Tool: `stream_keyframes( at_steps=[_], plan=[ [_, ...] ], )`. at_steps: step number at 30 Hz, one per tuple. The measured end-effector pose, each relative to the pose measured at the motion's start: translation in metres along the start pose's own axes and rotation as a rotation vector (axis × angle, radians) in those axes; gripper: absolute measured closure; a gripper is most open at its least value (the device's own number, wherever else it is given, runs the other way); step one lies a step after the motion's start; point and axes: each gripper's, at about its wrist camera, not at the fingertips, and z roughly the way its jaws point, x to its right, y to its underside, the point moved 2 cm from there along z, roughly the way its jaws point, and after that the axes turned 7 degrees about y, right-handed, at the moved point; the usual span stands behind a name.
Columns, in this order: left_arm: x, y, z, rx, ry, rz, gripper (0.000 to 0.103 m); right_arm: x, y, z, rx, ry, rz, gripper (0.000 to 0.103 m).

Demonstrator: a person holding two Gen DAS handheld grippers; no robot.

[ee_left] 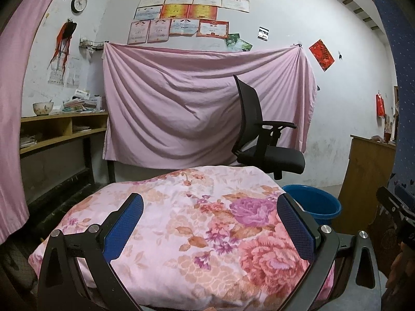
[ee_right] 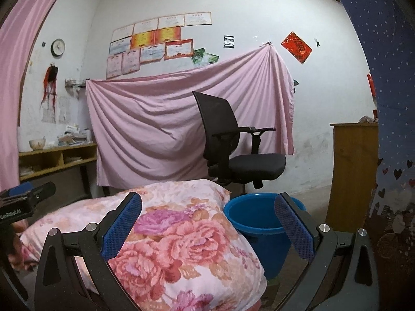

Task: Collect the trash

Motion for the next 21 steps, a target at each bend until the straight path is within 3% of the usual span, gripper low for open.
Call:
stream_keyframes(
  at_steps=[9,21],
  plan=[
    [-0.005,0.027,-0.012,0.002,0.001,-0.028,0.002,-0.008,0.013,-0.017,0.013,0.011,-0.009,0.0],
    [0.003,0.041,-0.023,0.008,0.042,0.023,0.002,-0.016,0.034,-0.02,-0.028,0.021,-0.033,0.0]
  ],
)
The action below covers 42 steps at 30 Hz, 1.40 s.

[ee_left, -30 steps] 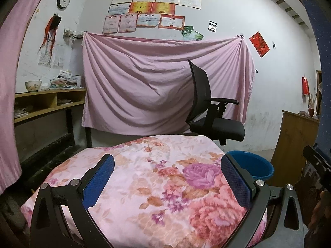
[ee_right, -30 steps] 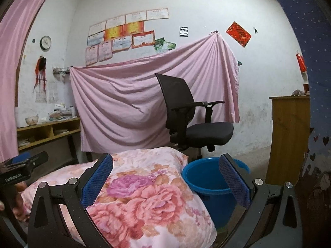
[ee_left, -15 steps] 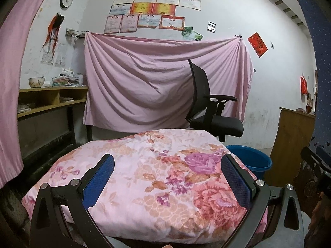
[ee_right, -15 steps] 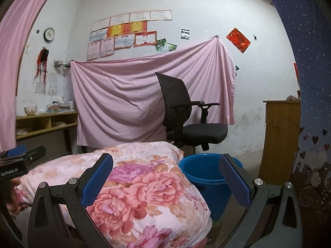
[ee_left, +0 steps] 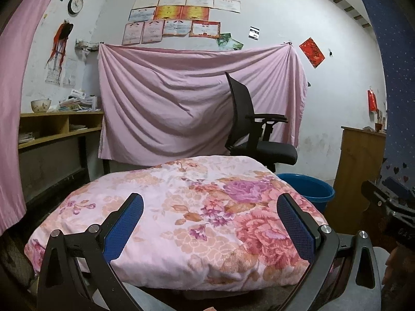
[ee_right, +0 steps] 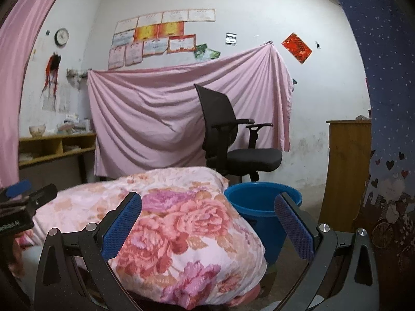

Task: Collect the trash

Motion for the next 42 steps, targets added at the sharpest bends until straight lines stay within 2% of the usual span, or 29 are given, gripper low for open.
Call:
stream_keyframes(
  at_steps=[11,42],
  plan=[
    [-0.017,0.001,0.002,-0.022,-0.014,-0.07,0.002,0.0,0.002,0.001,-0.001,0.006,0.002,0.0],
    [-0.014,0.004,0.002,-0.017,-0.002,-0.032,0.002,-0.004,0.003,-0.004,0.002,0.003,0.0,0.0]
  ],
)
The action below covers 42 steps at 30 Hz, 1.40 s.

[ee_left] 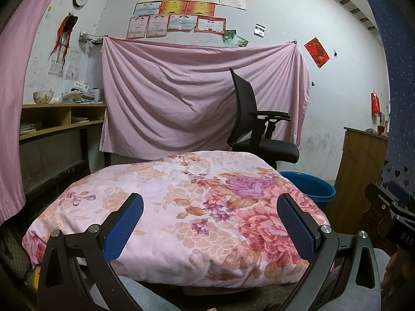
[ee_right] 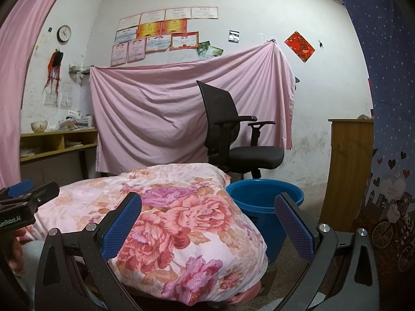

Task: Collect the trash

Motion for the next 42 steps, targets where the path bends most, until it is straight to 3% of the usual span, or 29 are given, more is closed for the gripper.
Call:
stream_keyframes(
  at_steps=[42],
  plan=[
    [-0.0016,-0.0014,-0.0002,0.002,0.011,0.016,0.002,0.005,0.0017,0.0003,-0.006,-0.008,0.004,0.0]
  ],
)
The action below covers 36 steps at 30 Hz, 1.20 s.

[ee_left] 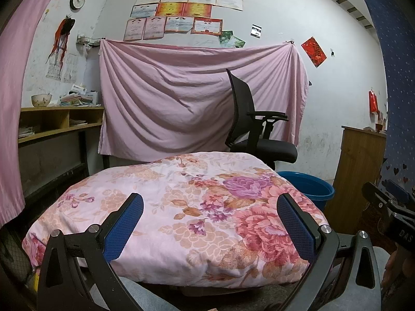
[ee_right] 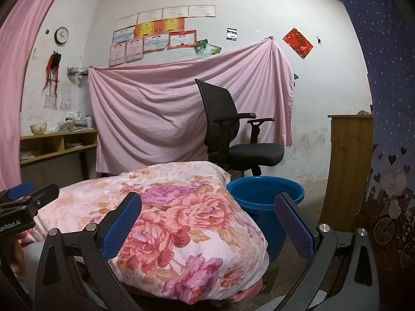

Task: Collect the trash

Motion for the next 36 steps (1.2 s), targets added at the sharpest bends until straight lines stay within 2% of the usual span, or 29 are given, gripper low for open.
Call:
stream_keyframes(
  at_steps=[36],
  plan=[
    [-0.0004,0.0013,-0.0002,-0.003,0.004,0.003,0.002,-0.0024,0.0016,-0.0028,-0.011,-0.001,0.01,0.0]
  ],
)
